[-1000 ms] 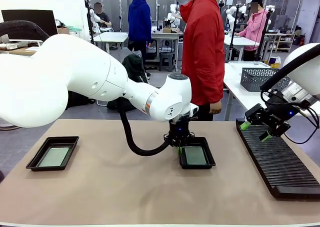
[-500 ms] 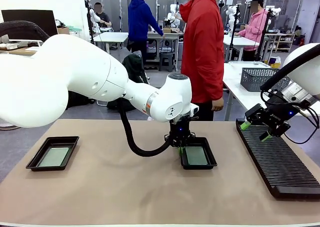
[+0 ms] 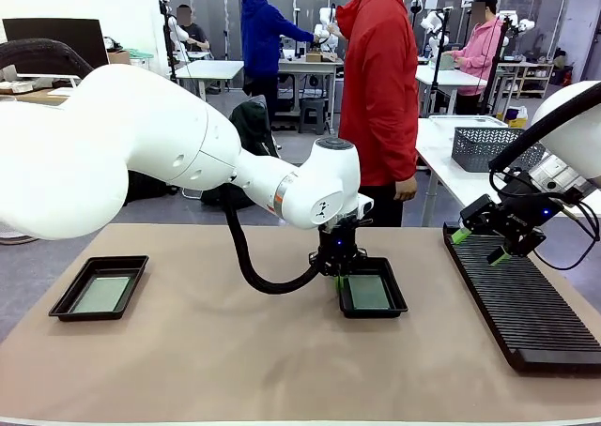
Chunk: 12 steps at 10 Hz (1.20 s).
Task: Inspect and transfer BCBs to ESD trays.
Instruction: Pick up the ESD tray and place it on the left side of the table.
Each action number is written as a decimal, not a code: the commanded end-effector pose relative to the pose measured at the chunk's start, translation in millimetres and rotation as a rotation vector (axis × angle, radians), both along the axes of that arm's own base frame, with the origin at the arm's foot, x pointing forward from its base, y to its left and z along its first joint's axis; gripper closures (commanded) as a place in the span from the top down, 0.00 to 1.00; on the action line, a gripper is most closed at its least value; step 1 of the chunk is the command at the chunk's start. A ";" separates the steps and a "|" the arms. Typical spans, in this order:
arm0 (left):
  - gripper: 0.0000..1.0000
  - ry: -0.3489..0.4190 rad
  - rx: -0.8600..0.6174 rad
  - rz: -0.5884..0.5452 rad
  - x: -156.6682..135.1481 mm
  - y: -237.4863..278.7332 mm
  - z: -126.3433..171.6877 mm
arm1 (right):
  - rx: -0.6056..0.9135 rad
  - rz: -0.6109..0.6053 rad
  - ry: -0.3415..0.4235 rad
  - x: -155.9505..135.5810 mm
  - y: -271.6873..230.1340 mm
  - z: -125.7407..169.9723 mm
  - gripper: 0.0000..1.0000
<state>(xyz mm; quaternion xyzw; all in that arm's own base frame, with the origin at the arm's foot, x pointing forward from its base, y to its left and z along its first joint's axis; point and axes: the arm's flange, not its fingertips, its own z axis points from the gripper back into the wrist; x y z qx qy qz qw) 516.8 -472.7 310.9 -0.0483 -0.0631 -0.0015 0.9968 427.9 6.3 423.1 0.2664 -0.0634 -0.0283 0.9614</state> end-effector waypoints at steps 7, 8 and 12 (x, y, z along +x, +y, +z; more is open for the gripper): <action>0.03 -0.012 -0.144 -0.040 -4.4 50.3 16.0 | 0.006 -0.024 0.009 0.9 1.8 0.9 1.00; 0.03 -0.011 -0.175 -0.051 -4.6 66.1 20.4 | 0.006 -0.024 0.009 0.9 1.8 0.9 1.00; 0.03 -0.061 -0.320 -0.068 -20.2 165.3 41.9 | 0.006 -0.024 0.009 0.9 1.8 0.9 1.00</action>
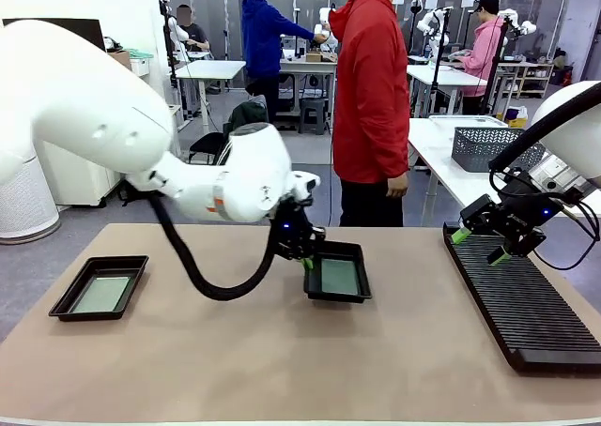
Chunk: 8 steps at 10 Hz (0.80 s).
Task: Inspect and transfer BCBs to ESD trays.
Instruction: Pick up the ESD tray and place it on the left side of the table.
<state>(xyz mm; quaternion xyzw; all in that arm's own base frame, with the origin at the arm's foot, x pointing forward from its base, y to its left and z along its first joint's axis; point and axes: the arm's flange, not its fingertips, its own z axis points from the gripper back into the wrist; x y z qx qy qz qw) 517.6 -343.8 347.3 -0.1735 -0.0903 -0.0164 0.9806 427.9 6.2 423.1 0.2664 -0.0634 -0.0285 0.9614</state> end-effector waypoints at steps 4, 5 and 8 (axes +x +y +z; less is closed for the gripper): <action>0.03 -0.036 -0.151 -0.040 -37.8 167.1 41.7 | 0.006 -0.024 0.009 0.8 2.0 0.9 1.00; 0.03 -0.019 -0.138 -0.042 -40.8 196.3 50.3 | 0.006 -0.024 0.009 0.8 2.0 0.9 1.00; 0.03 -0.001 -0.098 -0.054 -41.4 254.3 50.1 | 0.006 -0.024 0.009 0.8 2.0 0.9 1.00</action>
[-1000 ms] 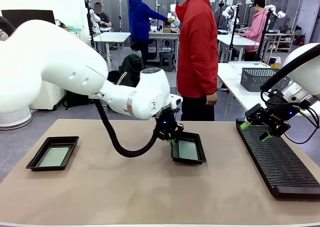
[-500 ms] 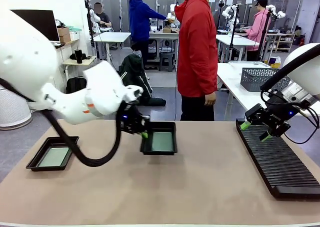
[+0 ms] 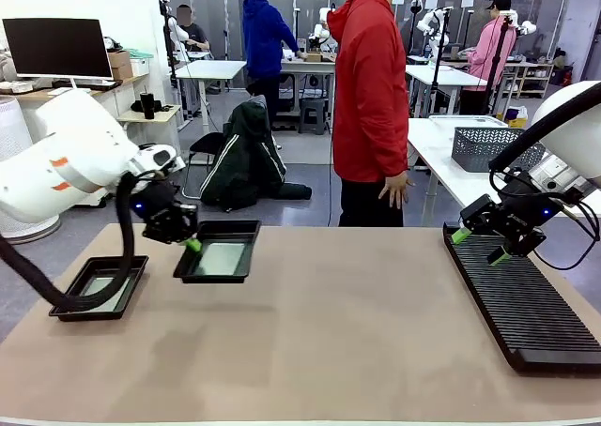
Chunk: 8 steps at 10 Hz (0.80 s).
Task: Inspect and transfer BCBs to ESD trays.
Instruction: Pick up the ESD tray and place it on the left side of the table.
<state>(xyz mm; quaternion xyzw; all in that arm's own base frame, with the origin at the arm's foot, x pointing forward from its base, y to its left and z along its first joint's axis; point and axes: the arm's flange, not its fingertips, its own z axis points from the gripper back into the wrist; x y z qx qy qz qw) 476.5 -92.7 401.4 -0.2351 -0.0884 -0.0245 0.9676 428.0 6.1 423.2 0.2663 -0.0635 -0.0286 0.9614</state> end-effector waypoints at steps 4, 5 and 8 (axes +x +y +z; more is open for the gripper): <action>0.03 0.001 0.062 0.012 -2.0 47.6 -22.9 | 0.007 -0.023 0.009 0.8 2.1 0.9 1.00; 0.03 0.011 0.065 0.021 -2.8 54.3 -31.8 | 0.007 -0.023 0.009 0.8 2.1 0.9 1.00; 0.03 0.008 0.114 0.056 -1.9 64.6 -51.5 | 0.007 -0.023 0.009 0.8 2.1 0.9 1.00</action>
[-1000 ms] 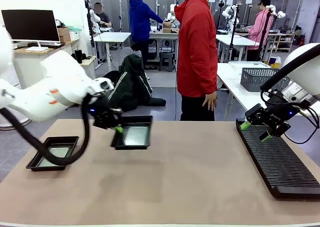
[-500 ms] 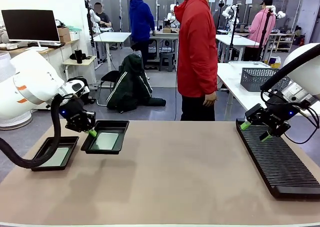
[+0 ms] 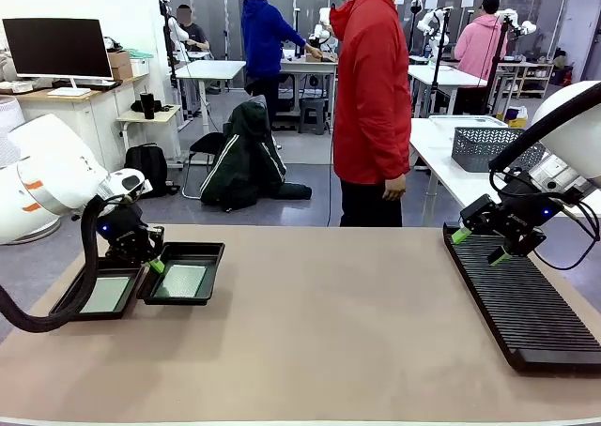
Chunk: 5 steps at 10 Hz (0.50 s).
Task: Inspect and transfer BCBs to ESD trays.
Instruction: Pick up the ESD tray and place it on the left side of the table.
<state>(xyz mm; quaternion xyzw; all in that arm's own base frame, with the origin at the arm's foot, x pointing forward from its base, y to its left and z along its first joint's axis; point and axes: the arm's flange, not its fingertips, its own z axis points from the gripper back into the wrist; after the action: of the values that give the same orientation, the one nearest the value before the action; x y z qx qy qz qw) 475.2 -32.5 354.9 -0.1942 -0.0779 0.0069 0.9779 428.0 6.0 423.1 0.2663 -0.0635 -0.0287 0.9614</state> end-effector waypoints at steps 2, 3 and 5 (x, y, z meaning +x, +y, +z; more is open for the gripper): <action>0.03 -0.026 0.047 0.007 0.5 9.9 -16.1 | 0.007 -0.023 0.009 0.8 2.2 0.9 1.00; 0.03 -0.023 0.048 0.012 0.2 11.9 -22.8 | 0.007 -0.023 0.009 0.8 2.2 0.9 1.00; 0.03 -0.028 0.052 0.020 -0.5 13.0 -33.4 | 0.007 -0.023 0.009 0.8 2.2 0.9 1.00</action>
<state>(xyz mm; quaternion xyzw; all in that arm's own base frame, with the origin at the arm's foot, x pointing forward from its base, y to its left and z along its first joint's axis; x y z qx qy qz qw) 477.1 -23.9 328.7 -0.1717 -0.0837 0.0202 0.9814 428.0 6.0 423.2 0.2663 -0.0635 -0.0287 0.9614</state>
